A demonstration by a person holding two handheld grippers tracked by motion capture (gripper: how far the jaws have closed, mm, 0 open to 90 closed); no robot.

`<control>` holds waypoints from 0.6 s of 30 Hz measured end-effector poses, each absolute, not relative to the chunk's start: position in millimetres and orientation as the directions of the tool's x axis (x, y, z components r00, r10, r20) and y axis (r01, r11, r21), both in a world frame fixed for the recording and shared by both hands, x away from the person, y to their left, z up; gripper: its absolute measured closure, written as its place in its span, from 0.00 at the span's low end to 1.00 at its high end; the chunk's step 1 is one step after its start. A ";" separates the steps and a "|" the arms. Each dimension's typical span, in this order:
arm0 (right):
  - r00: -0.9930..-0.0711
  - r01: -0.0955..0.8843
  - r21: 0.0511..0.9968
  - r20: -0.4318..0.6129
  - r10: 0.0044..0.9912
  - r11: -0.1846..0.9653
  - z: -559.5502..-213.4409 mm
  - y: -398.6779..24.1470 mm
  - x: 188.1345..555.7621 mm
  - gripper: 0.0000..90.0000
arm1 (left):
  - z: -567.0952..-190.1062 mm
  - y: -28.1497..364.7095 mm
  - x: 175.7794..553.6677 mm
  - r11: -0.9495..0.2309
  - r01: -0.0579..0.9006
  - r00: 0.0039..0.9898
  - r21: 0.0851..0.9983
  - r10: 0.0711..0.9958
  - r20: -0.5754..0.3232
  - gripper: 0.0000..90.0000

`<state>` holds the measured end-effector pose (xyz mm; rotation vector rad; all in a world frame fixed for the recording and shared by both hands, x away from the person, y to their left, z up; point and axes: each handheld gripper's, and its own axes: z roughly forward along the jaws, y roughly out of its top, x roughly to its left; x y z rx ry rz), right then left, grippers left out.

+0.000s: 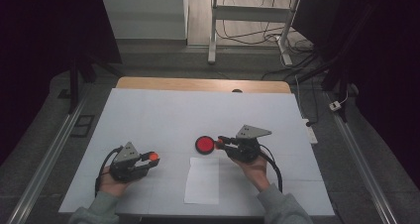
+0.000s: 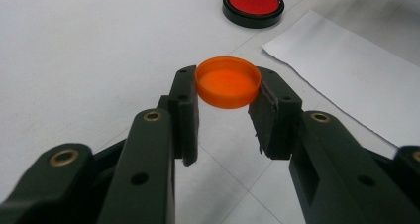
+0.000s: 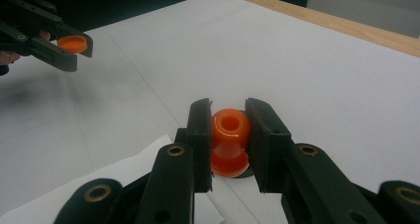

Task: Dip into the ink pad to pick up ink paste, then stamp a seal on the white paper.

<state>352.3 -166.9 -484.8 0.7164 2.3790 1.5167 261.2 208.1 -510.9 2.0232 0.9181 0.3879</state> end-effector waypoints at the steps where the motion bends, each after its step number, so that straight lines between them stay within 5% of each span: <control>1: -0.855 0.279 0.897 0.068 0.514 0.344 -484.7 -166.6 351.6 0.80 | -510.9 208.2 261.3 -0.361 0.463 0.681 0.809 0.730 -0.064 0.71; 18: -0.878 0.264 0.894 0.067 0.473 0.363 -485.8 -157.9 340.6 0.80 | -511.0 208.1 261.2 -0.363 0.464 0.683 0.808 0.728 -0.065 0.71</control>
